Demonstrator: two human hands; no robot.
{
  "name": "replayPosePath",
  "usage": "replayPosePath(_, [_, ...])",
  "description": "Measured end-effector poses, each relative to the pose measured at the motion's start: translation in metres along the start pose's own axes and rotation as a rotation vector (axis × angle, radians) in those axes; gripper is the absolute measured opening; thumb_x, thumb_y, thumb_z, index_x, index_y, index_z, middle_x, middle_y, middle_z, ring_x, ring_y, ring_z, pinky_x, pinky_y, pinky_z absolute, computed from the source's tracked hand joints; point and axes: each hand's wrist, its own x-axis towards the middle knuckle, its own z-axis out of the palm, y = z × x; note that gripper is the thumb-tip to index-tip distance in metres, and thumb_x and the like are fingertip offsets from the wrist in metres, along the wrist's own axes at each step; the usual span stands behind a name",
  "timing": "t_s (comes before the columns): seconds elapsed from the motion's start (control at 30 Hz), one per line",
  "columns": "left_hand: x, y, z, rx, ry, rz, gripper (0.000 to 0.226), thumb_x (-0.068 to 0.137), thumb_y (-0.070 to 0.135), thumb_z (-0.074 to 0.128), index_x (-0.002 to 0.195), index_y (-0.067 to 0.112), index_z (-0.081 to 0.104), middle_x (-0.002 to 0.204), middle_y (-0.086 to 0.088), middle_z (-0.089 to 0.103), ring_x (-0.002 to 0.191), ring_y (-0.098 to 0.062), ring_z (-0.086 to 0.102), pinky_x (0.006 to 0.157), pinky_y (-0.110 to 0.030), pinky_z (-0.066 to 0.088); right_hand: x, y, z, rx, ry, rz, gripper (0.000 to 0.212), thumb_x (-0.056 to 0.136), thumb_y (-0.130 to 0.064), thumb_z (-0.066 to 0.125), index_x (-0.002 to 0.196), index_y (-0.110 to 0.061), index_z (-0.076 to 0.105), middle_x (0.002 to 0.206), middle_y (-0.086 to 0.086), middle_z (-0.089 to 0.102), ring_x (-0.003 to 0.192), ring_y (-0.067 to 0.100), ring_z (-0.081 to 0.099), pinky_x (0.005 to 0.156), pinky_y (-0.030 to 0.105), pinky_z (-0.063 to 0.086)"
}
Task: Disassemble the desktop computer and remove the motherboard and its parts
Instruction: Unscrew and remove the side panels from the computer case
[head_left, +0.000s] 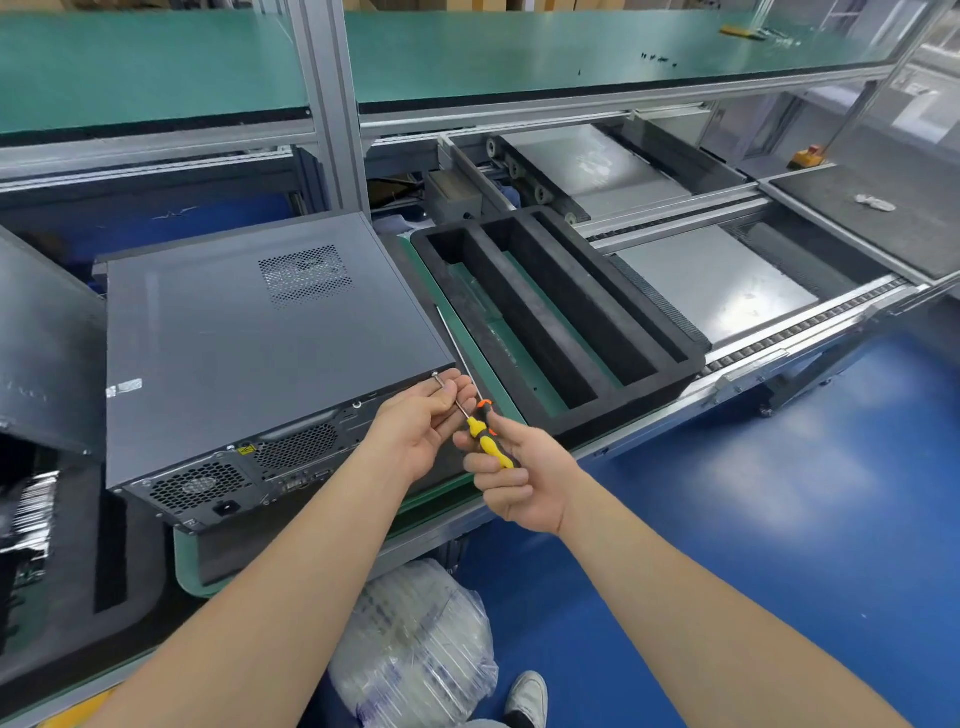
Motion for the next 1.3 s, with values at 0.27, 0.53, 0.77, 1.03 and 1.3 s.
replayPosePath(0.27, [-0.002, 0.001, -0.003, 0.011, -0.017, 0.018, 0.019, 0.101, -0.005, 0.055, 0.115, -0.003, 0.068, 0.099, -0.014, 0.079, 0.09, -0.021, 0.079, 0.068, -0.026, 0.062, 0.007, 0.005, 0.01, -0.437, 0.278, -0.265, 0.037, 0.107, -0.035, 0.053, 0.092, -0.003, 0.063, 0.066, 0.007, 0.055, 0.041, 0.01, 0.039, 0.037, 0.022, 0.026])
replayPosePath(0.53, [-0.01, 0.002, 0.0, 0.005, 0.007, 0.029, 0.022, 0.102, -0.007, 0.05, 0.115, -0.003, 0.068, 0.106, -0.016, 0.078, 0.097, -0.026, 0.078, 0.071, -0.029, 0.063, 0.01, 0.008, 0.024, -1.644, 0.786, -0.772, 0.026, 0.091, -0.036, 0.072, 0.083, -0.029, 0.048, 0.071, -0.01, 0.061, 0.063, 0.012, 0.062, 0.058, 0.029, 0.05])
replayPosePath(0.77, [-0.01, 0.003, 0.001, 0.052, 0.026, 0.011, 0.016, 0.098, 0.002, 0.064, 0.112, 0.001, 0.071, 0.107, -0.014, 0.078, 0.092, -0.022, 0.078, 0.067, -0.032, 0.063, 0.019, 0.017, 0.027, -2.069, 0.917, -0.846, 0.048, 0.094, -0.022, 0.062, 0.139, -0.028, 0.045, 0.099, 0.0, 0.067, 0.078, 0.031, 0.07, 0.065, 0.035, 0.052])
replayPosePath(1.03, [-0.002, 0.002, 0.004, 0.017, 0.07, -0.002, 0.018, 0.097, -0.007, 0.061, 0.112, -0.004, 0.07, 0.093, -0.014, 0.078, 0.079, -0.021, 0.078, 0.064, -0.027, 0.062, 0.02, 0.01, 0.02, -1.497, 0.783, -0.712, 0.032, 0.092, -0.054, 0.061, 0.093, -0.022, 0.057, 0.076, -0.004, 0.066, 0.069, 0.019, 0.064, 0.066, 0.042, 0.06])
replayPosePath(1.3, [-0.009, 0.005, 0.005, 0.004, 0.036, -0.028, 0.018, 0.1, -0.004, 0.058, 0.114, -0.003, 0.069, 0.098, -0.014, 0.078, 0.077, -0.019, 0.078, 0.062, -0.026, 0.063, 0.005, 0.006, 0.006, 0.002, -0.018, -0.012, 0.041, 0.104, -0.046, 0.048, 0.099, -0.007, 0.062, 0.06, 0.001, 0.051, 0.034, 0.005, 0.035, 0.033, 0.016, 0.023])
